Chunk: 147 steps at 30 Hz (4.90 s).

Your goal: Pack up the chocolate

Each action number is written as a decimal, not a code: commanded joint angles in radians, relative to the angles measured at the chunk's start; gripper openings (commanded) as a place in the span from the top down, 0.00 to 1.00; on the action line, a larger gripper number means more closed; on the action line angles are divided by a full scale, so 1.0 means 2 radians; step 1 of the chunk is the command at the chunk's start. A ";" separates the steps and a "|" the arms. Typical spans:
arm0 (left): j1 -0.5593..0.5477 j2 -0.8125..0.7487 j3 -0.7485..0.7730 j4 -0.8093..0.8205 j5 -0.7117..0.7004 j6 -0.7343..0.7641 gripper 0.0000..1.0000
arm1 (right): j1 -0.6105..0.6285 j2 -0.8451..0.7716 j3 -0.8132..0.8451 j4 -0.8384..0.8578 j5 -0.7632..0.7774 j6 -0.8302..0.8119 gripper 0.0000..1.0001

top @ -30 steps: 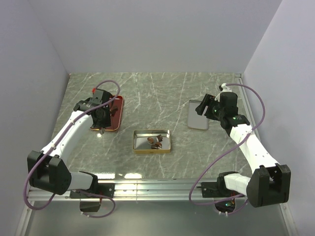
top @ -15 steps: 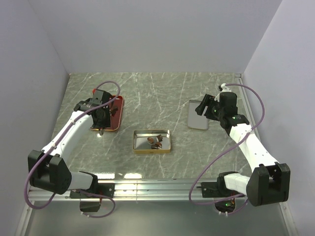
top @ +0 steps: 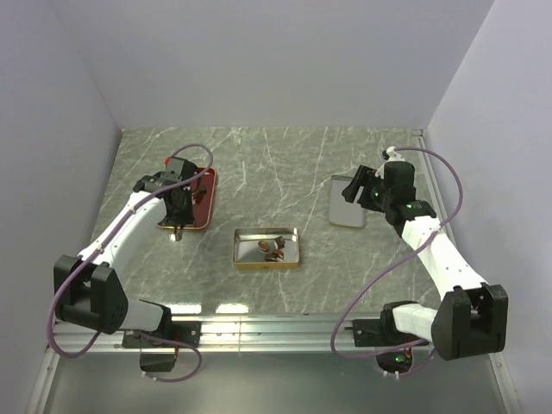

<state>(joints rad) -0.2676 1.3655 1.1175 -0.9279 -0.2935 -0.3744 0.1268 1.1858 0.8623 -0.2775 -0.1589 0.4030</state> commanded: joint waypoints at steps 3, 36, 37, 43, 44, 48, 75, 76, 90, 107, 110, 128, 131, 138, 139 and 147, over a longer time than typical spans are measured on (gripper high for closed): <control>0.002 -0.009 0.020 -0.005 0.004 0.018 0.64 | 0.003 0.003 0.011 0.008 0.004 -0.002 0.22; 0.002 -0.087 0.070 -0.059 0.067 0.011 0.64 | 0.006 0.008 0.014 0.013 -0.007 0.003 0.22; 0.001 -0.089 0.071 -0.060 0.074 0.015 0.64 | 0.006 0.008 0.014 0.014 -0.007 0.003 0.22; -0.002 -0.107 0.067 -0.052 0.118 0.026 0.65 | 0.005 0.008 0.013 0.015 -0.007 0.004 0.22; -0.005 -0.110 0.065 -0.051 0.132 0.025 0.65 | 0.006 0.008 0.014 0.013 -0.006 0.004 0.22; -0.017 -0.129 0.059 -0.047 0.143 0.018 0.65 | 0.006 0.008 0.014 0.014 -0.006 0.004 0.22; -0.222 -0.193 0.020 -0.057 0.161 -0.112 0.65 | 0.010 0.008 0.011 0.012 0.001 0.006 0.22; -0.226 -0.189 0.017 -0.059 0.159 -0.112 0.65 | 0.010 0.009 0.011 0.013 0.001 0.006 0.22; -0.244 -0.151 0.024 -0.043 0.148 -0.090 0.55 | 0.010 0.011 0.013 0.008 0.006 0.003 0.22; -0.218 -0.127 0.097 -0.051 0.069 -0.062 0.56 | 0.010 0.011 0.017 0.007 -0.003 0.002 0.22; -0.175 -0.121 0.108 -0.049 0.058 -0.051 0.55 | 0.010 0.011 0.018 0.008 -0.006 0.003 0.22; -0.027 -0.086 0.053 0.008 -0.034 -0.002 0.50 | 0.012 -0.017 0.007 0.000 0.007 0.006 0.22; -0.027 -0.087 0.036 0.018 -0.022 0.005 0.50 | 0.012 -0.021 0.004 -0.001 0.010 0.006 0.22; -0.027 -0.092 -0.006 0.036 -0.004 0.011 0.51 | 0.013 -0.018 0.004 0.001 0.010 0.009 0.22; -0.027 -0.091 -0.009 0.037 -0.001 0.011 0.51 | 0.012 -0.018 0.005 0.000 0.010 0.008 0.22; -0.027 -0.086 -0.036 0.052 0.009 0.013 0.51 | 0.016 -0.014 0.008 -0.002 0.010 0.010 0.22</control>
<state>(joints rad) -0.3241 1.1957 1.0546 -0.8742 -0.2916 -0.3618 0.1448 1.1736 0.8635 -0.2848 -0.1505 0.4141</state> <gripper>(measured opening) 0.493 0.776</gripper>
